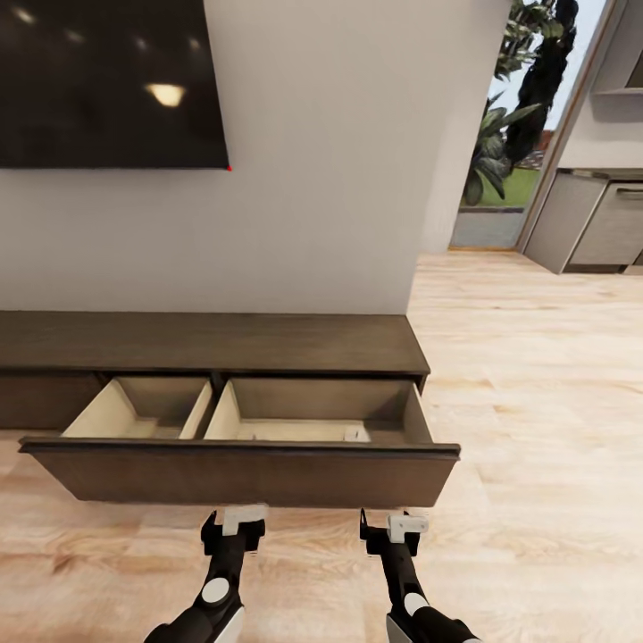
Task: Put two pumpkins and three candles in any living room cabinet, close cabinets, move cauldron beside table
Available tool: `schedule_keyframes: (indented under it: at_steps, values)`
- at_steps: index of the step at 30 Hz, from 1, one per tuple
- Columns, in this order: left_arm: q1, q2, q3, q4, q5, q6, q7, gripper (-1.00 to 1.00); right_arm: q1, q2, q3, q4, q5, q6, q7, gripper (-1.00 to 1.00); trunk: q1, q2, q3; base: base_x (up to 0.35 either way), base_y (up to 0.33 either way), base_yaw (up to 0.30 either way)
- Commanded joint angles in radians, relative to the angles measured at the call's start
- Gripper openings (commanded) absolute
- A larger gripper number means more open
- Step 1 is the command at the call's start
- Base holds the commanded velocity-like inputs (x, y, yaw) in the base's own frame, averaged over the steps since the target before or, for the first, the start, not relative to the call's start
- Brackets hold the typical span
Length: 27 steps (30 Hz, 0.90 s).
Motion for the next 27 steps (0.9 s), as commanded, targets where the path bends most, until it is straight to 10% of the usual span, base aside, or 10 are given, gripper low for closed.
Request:
schedule_keyframes:
  at_steps: [1,27]
  values:
    - [-0.001,0.002,-0.007,0.000,0.011,-0.006,0.007,1.00,-0.001,0.000,0.009,0.001,-0.003,-0.002,-0.008,1.00,0.000,0.000,-0.001,0.310,0.000,0.000]
    - [-0.001,0.001,-0.007,0.000,0.011,-0.008,0.006,1.00,-0.001,0.000,0.008,-0.001,-0.004,-0.002,-0.008,1.00,0.000,0.000,-0.001,0.284,0.000,0.000]
